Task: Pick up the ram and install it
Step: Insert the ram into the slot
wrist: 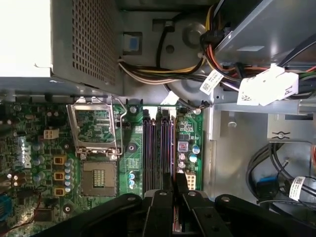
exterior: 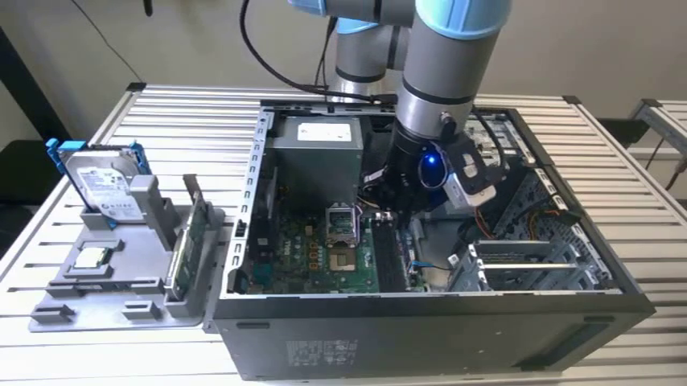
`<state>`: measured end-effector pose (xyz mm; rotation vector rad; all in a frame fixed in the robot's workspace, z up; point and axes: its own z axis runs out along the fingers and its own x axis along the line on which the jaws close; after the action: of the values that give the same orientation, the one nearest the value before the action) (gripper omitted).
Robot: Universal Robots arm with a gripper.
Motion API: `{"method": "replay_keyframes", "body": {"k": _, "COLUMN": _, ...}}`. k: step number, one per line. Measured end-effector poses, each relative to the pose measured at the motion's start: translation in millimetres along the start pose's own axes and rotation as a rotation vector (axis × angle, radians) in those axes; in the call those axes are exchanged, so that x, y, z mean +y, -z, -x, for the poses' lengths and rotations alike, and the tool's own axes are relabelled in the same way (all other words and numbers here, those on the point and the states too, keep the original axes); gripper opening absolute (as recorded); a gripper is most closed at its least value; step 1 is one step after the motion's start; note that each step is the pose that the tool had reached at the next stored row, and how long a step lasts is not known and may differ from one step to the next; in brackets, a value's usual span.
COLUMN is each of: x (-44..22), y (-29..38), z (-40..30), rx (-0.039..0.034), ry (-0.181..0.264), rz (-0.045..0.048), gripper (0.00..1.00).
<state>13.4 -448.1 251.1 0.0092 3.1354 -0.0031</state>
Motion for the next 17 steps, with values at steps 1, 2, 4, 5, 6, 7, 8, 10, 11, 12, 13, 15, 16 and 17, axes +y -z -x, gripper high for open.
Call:
{"method": "replay_keyframes", "body": {"k": 1, "x": 0.0, "y": -1.3, "z": 0.0, "rx": 0.0, "ry": 0.0, "rz": -0.0001, "gripper": 0.14}}
{"method": "replay_keyframes", "body": {"k": 2, "x": 0.0, "y": -2.6, "z": 0.1, "rx": 0.0, "ry": 0.0, "rz": -0.0002, "gripper": 0.14}}
{"method": "replay_keyframes", "body": {"k": 4, "x": 0.0, "y": -4.6, "z": 0.5, "rx": -0.0001, "ry": 0.0, "rz": -0.0002, "gripper": 0.14}}
{"method": "replay_keyframes", "body": {"k": 5, "x": 0.0, "y": -5.5, "z": 0.7, "rx": -0.0001, "ry": 0.0, "rz": -0.0002, "gripper": 0.14}}
{"method": "replay_keyframes", "body": {"k": 6, "x": 0.0, "y": -6.3, "z": 1.0, "rx": 0.0, "ry": 0.0, "rz": -0.0002, "gripper": 0.14}}
{"method": "replay_keyframes", "body": {"k": 7, "x": 0.0, "y": -7.1, "z": 1.3, "rx": 0.0, "ry": 0.0, "rz": -0.0001, "gripper": 0.14}}
{"method": "replay_keyframes", "body": {"k": 8, "x": 0.0, "y": -7.6, "z": 1.4, "rx": 0.0001, "ry": 0.0, "rz": -0.0003, "gripper": 0.14}}
{"method": "replay_keyframes", "body": {"k": 10, "x": 0.0, "y": -8.6, "z": 1.9, "rx": 0.0011, "ry": 0.0, "rz": -0.0002, "gripper": 0.14}}
{"method": "replay_keyframes", "body": {"k": 11, "x": 0.0, "y": -9.1, "z": 2.1, "rx": 0.0014, "ry": 0.0, "rz": -0.0004, "gripper": 0.14}}
{"method": "replay_keyframes", "body": {"k": 12, "x": -0.1, "y": -9.4, "z": 2.4, "rx": 0.0021, "ry": 0.0, "rz": -0.0004, "gripper": 0.14}}
{"method": "replay_keyframes", "body": {"k": 13, "x": -0.3, "y": -9.6, "z": 2.4, "rx": 0.0027, "ry": 0.0, "rz": -0.0005, "gripper": 0.14}}
{"method": "replay_keyframes", "body": {"k": 15, "x": -0.4, "y": -10.1, "z": 2.6, "rx": 0.0044, "ry": 0.0, "rz": -0.0004, "gripper": 0.14}}
{"method": "replay_keyframes", "body": {"k": 16, "x": -0.5, "y": -10.3, "z": 2.8, "rx": 0.0068, "ry": 0.0, "rz": -0.0005, "gripper": 0.14}}
{"method": "replay_keyframes", "body": {"k": 17, "x": -0.8, "y": -10.3, "z": 2.8, "rx": 0.0098, "ry": 0.0, "rz": -0.0007, "gripper": 0.14}}
